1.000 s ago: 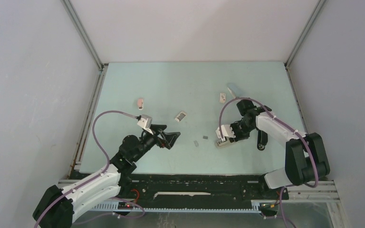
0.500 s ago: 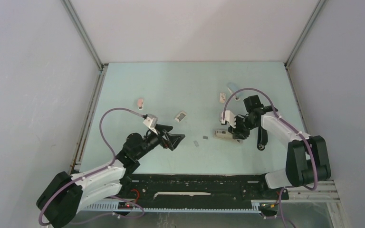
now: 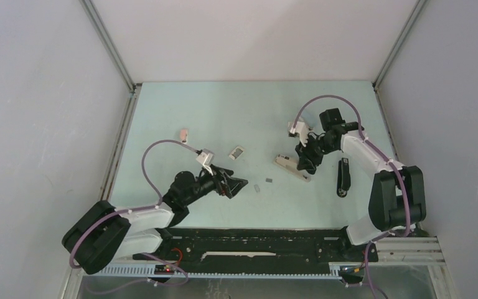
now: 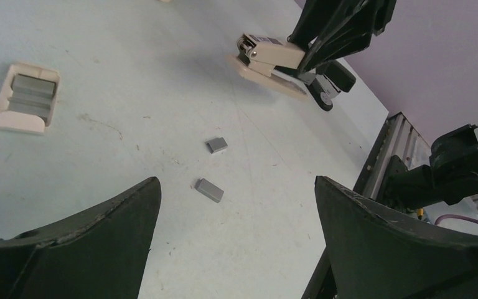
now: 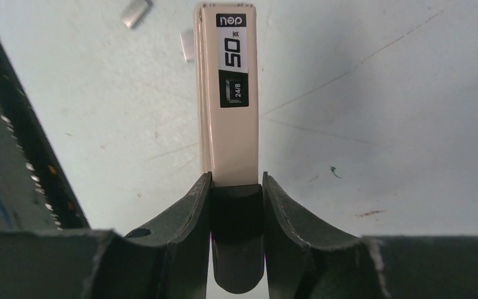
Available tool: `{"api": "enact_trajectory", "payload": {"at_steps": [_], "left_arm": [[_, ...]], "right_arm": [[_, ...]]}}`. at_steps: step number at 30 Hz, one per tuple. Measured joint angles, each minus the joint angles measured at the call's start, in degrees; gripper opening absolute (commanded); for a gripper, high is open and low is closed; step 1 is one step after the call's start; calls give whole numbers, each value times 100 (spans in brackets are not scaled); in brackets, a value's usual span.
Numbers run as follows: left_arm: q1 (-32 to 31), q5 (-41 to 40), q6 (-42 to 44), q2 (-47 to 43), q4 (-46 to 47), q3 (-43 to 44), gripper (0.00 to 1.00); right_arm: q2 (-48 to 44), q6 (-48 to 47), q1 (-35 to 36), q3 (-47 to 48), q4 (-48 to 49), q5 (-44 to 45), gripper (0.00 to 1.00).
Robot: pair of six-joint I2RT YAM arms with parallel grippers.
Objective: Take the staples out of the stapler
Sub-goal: Adjust the stapler at the center of the board.
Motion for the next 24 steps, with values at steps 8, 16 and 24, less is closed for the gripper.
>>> {"api": "enact_trajectory", "payload": {"at_steps": [8, 16, 24], "left_arm": [[0, 66, -654, 833, 356, 450, 99], [0, 201, -1213, 1419, 1027, 610, 99], [0, 210, -1255, 1421, 1248, 610, 99]], "right_arm": [[439, 1012, -11, 807, -251, -798, 0], [879, 1650, 291, 846, 63, -568, 0], [916, 1609, 437, 177, 1003, 584, 0]]}}
